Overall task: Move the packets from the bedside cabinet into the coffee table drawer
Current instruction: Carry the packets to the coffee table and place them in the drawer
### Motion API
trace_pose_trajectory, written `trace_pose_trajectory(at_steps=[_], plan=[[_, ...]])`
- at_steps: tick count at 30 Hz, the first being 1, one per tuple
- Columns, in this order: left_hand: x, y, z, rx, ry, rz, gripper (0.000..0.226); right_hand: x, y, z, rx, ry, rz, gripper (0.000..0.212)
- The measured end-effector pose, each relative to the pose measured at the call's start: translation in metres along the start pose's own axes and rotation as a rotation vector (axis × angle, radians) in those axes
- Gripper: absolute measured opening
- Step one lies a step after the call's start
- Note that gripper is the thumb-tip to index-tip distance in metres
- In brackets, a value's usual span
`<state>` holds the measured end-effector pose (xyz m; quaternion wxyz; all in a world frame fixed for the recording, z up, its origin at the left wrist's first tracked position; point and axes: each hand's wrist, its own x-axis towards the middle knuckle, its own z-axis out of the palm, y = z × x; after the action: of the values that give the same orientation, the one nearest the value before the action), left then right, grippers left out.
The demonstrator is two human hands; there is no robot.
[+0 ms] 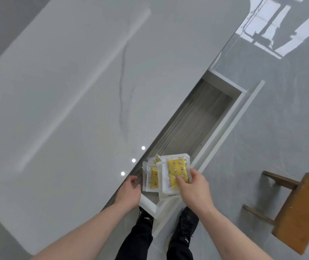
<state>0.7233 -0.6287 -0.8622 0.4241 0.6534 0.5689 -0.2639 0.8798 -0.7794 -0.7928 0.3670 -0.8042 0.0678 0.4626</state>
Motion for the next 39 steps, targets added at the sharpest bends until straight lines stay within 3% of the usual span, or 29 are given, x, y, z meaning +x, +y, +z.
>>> trace_pose_trajectory(at_steps=[6, 12, 18, 23, 26, 29, 35, 39], plan=[[0.002, -0.011, 0.003, -0.023, -0.04, 0.001, 0.038, 0.033, -0.003, 0.065, -0.298, -0.045, 0.037, 0.021], [-0.002, -0.012, 0.006, 0.028, -0.075, 0.1, 0.042, 0.031, 0.013, 0.067, -0.391, -0.003, 0.07, 0.043], [-0.005, -0.014, 0.009, 0.239, -0.083, 0.277, 0.046, 0.019, 0.005, 0.052, -0.257, 0.096, 0.013, 0.019], [0.002, -0.019, 0.011, 0.253, -0.053, 0.214, 0.041, 0.027, -0.002, 0.063, -0.226, 0.021, 0.166, 0.011], [0.01, -0.016, 0.014, 0.296, -0.015, 0.195, 0.043, 0.026, 0.0, 0.076, -0.209, -0.081, 0.288, 0.034], [0.019, -0.004, 0.025, 0.273, -0.008, 0.171, 0.05, 0.018, 0.003, 0.082, -0.125, -0.097, 0.332, 0.044], [0.043, 0.027, 0.046, 0.119, -0.063, -0.05, 0.086, -0.016, 0.009, 0.029, 0.022, -0.061, 0.178, 0.055], [0.056, 0.04, 0.06, 0.093, -0.017, -0.06, 0.096, -0.028, 0.022, -0.021, -0.037, 0.095, 0.016, 0.063]])
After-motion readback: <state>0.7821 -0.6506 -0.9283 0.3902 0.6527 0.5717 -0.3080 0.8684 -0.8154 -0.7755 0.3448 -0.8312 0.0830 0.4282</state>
